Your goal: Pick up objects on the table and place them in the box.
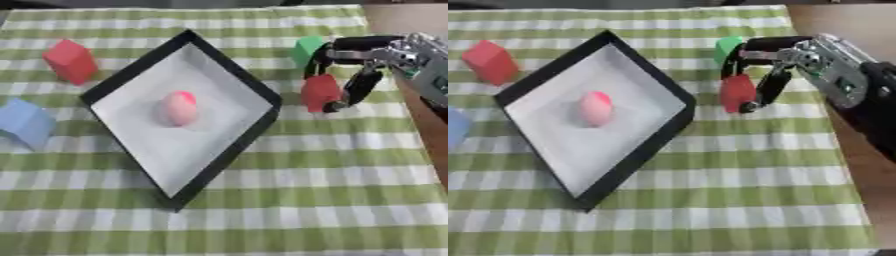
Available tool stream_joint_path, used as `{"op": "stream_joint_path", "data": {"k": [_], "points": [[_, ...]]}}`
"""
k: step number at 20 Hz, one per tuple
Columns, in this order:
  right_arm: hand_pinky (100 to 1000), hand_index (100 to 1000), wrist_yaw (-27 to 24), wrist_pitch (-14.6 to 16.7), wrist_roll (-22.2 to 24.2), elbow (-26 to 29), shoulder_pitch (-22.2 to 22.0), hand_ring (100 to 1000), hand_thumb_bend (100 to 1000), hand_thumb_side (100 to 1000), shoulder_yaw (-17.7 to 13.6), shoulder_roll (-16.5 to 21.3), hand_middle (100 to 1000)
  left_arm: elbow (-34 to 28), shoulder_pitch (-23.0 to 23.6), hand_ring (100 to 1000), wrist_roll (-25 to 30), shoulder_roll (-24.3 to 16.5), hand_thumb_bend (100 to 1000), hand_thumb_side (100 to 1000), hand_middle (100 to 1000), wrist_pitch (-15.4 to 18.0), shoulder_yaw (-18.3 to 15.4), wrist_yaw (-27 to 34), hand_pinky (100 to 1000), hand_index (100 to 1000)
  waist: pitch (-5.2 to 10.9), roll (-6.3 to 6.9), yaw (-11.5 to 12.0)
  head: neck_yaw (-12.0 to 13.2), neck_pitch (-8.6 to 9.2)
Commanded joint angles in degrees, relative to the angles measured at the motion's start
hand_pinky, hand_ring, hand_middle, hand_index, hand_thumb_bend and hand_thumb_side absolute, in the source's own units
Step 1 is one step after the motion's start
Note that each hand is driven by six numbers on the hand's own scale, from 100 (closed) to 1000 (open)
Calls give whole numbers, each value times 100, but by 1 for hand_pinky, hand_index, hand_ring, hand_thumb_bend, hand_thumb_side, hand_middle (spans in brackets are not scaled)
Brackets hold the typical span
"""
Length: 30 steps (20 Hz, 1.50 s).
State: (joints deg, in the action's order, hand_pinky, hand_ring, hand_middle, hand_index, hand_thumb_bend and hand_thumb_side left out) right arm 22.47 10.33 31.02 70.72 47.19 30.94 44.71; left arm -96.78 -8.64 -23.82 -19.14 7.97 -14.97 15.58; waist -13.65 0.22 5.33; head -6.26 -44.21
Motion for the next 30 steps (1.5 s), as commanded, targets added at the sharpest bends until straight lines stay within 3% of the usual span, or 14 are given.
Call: {"op": "stream_joint_path", "data": {"k": [1,2,3,4,5,11,17,22,25,30], "points": [[799,670,-45,-20,-45,-7,93,648,485,100,-128,70,607,-68,-65,873,27,-104,336,751,782,1,-7,21,798,861,57,91,5,-3,21],[798,666,-103,-49,-59,17,81,644,481,100,-142,72,600,-68,-66,873,29,-105,336,751,782,1,-5,20,798,861,58,90,5,0,18],[787,618,-164,-78,-70,59,72,620,438,100,-153,79,505,-67,-66,873,30,-105,335,751,782,1,-5,19,798,861,60,88,5,3,14],[787,618,-231,-111,-76,118,62,620,438,100,-160,94,505,-67,-66,873,30,-107,335,751,782,0,-5,19,798,861,62,85,4,6,11],[778,557,-294,-150,-85,180,55,601,392,100,-169,109,433,-67,-66,873,31,-108,335,752,782,0,-4,18,799,861,66,83,3,9,10],[766,497,-663,-400,-51,813,-14,569,349,100,-280,314,353,-76,-72,874,28,-113,334,751,782,1,-9,15,799,860,79,70,3,31,9],[759,501,-1114,-698,52,1976,48,558,358,100,-502,784,355,-80,-57,875,25,-137,331,752,783,2,-15,8,800,859,97,39,-17,40,9],[754,505,-1572,-902,362,3020,409,554,370,100,-497,1180,363,-77,-31,875,23,-178,331,752,784,0,-19,-6,800,858,128,-5,-52,45,9],[750,508,-1704,-1036,474,3241,500,559,388,100,-483,1230,370,-76,-27,875,23,-189,331,753,784,-1,-16,-11,800,858,144,-23,-51,35,9],[747,510,-1983,-844,645,3900,1129,559,394,100,-134,1013,375,-69,-6,875,43,-233,331,752,784,-15,8,-21,800,858,221,-86,-46,23,9]]}}
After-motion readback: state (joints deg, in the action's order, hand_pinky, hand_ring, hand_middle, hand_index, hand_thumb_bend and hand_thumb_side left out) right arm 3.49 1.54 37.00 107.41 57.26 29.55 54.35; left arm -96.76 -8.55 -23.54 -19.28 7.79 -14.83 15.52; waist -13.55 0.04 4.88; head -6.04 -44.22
